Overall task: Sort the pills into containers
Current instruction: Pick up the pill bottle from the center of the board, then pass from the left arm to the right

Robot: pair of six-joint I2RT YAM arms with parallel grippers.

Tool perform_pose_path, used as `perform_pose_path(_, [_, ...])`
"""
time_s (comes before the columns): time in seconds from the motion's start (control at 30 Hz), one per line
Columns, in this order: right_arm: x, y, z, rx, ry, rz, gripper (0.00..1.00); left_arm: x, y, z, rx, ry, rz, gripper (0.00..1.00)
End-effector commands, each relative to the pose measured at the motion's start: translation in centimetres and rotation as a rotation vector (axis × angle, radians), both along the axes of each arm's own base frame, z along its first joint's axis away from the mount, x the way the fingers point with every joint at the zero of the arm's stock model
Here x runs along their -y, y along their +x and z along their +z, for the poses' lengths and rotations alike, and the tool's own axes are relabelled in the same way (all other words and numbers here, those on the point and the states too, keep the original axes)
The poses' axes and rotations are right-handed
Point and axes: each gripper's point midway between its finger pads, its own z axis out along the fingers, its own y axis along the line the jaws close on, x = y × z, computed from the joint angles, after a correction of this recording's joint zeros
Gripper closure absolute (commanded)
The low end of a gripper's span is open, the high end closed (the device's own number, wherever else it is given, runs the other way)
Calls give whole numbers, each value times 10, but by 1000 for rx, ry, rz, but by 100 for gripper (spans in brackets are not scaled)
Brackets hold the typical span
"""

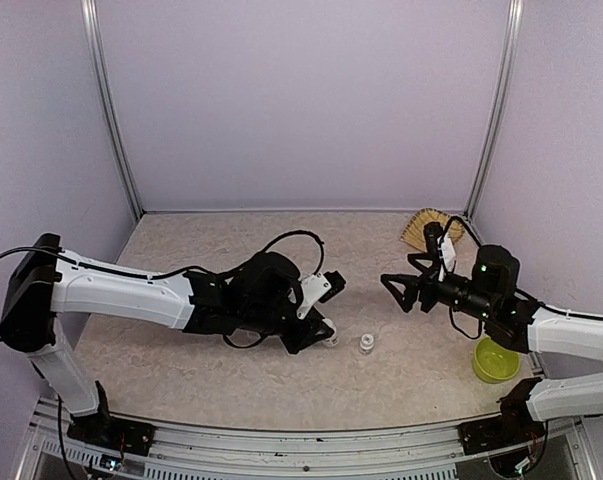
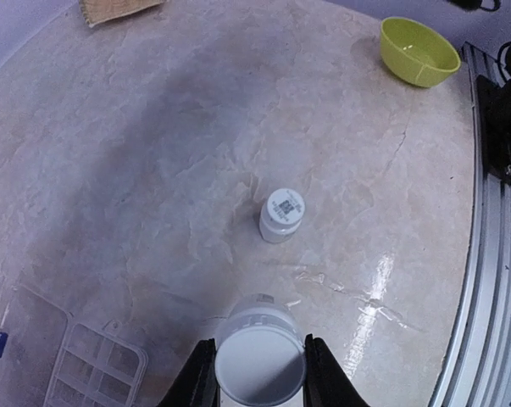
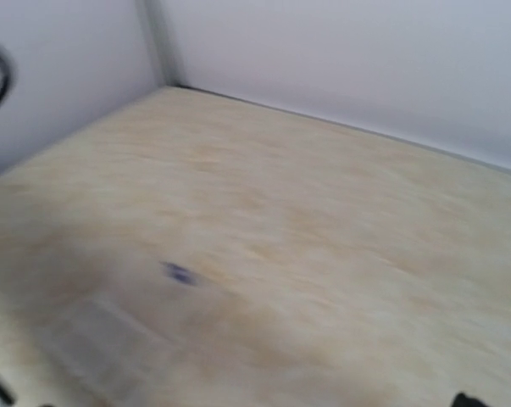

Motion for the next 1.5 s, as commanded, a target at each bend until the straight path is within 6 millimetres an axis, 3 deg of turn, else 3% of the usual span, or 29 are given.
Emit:
perform_pose_path(0.0, [-26, -30, 17, 63, 64, 247, 0, 3, -10, 47, 64, -153, -61, 94])
perform_pose_path(0.27, [-59, -89, 28, 41, 158, 670, 0, -11, -29, 102, 137, -350, -122, 94])
perform_pose_path(0.53, [-81, -115, 46, 34, 201, 841, 0, -26, -51, 158, 217, -567, -193, 94])
perform_pose_path(0.7, [-95, -131, 66, 61, 264, 917, 0, -28, -64, 179, 229, -668, -253, 94])
perform_pose_path(1.03, [-127, -146, 94, 58, 371, 983, 3, -26, -75, 191, 253, -742, -271, 95])
perform_pose_path(1.47, [-141, -141, 93, 1, 434, 957, 21, -32, -72, 194, 281, -764, -222, 95])
